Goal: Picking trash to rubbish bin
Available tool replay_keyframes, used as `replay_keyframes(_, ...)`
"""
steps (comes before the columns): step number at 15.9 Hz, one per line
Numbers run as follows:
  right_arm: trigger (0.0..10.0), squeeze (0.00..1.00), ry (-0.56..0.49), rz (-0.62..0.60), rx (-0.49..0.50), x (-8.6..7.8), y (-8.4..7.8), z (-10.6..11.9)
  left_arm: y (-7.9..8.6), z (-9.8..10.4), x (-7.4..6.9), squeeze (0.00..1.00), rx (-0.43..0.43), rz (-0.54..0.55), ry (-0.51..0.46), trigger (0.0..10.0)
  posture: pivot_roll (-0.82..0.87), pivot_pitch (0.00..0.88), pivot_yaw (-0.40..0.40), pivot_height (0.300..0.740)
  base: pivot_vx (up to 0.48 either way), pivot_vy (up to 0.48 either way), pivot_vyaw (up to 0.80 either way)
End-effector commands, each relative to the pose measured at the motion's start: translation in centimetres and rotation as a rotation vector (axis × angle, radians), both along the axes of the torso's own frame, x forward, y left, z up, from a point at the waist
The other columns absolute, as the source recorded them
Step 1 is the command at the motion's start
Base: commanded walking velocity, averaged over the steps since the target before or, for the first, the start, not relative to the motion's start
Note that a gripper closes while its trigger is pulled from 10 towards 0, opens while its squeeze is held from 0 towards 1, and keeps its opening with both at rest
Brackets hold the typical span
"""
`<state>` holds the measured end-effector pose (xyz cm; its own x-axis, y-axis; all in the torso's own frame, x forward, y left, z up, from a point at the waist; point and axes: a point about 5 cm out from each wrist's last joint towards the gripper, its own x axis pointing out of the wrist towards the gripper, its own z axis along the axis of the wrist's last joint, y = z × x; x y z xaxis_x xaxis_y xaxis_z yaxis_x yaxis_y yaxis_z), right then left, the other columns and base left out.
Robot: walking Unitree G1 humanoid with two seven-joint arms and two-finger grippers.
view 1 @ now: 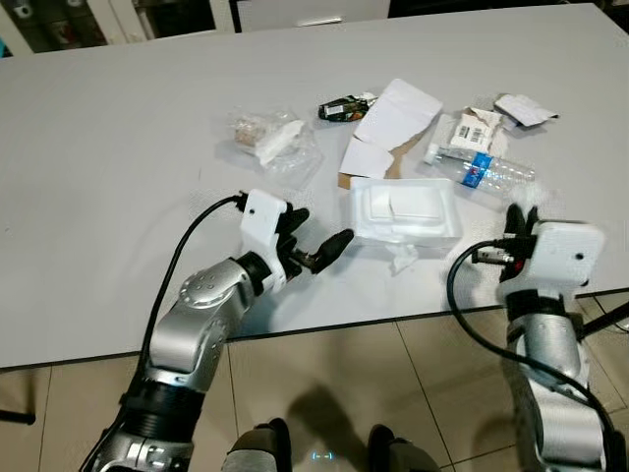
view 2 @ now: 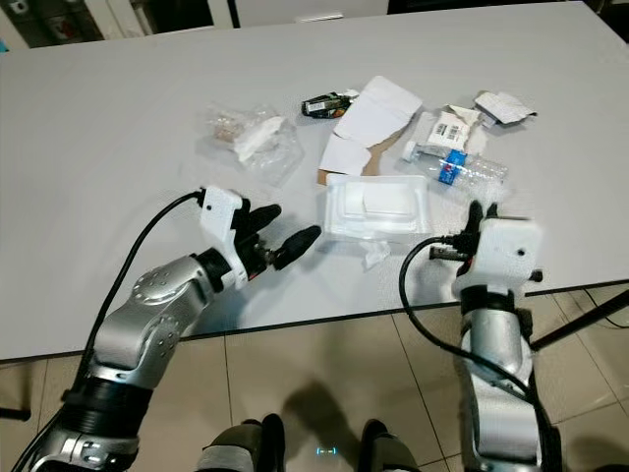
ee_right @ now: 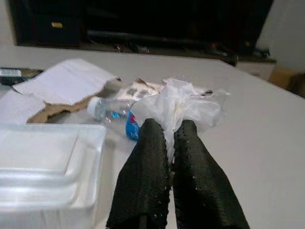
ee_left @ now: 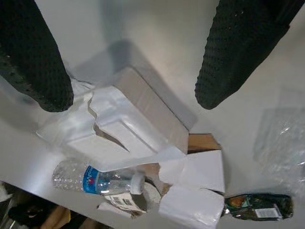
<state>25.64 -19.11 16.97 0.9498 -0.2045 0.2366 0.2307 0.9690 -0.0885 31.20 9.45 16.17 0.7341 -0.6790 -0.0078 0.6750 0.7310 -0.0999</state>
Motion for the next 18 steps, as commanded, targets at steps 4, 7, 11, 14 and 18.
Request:
replay_keyframes(4,10.0,0.00,0.003,-0.033,-0.023,-0.9,0.1,0.8,-0.2,-0.6,0.4,0.00,0.009,0.017,0.011,10.0,0.17,0.168,0.021,0.740,0.000,0.000,-0.75)
replay_keyframes(7,10.0,0.00,0.008,-0.035,-0.027,-1.1,0.4,0.9,-0.3,-0.6,1.2,0.00,0.012,0.047,0.007,10.0,0.15,0.159,0.017,0.740,0.000,0.000,-0.75)
replay_keyframes(11,10.0,0.00,0.013,-0.043,-0.033,-1.3,0.7,1.2,0.0,-0.5,2.0,0.00,0.028,0.091,-0.009,10.0,0.15,0.156,0.019,0.740,0.000,0.000,-0.75)
replay_keyframes(14,10.0,0.00,0.033,-0.040,-0.025,-1.4,1.1,1.0,0.2,-0.6,2.5,0.00,0.040,0.112,-0.019,10.0,0.14,0.155,0.021,0.740,0.000,0.000,-0.74)
replay_keyframes(18,10.0,0.00,0.069,-0.011,-0.008,-1.7,2.2,0.6,0.4,-0.5,3.2,0.00,0.057,0.142,-0.038,10.0,0.13,0.157,0.022,0.740,0.000,0.000,-0.74)
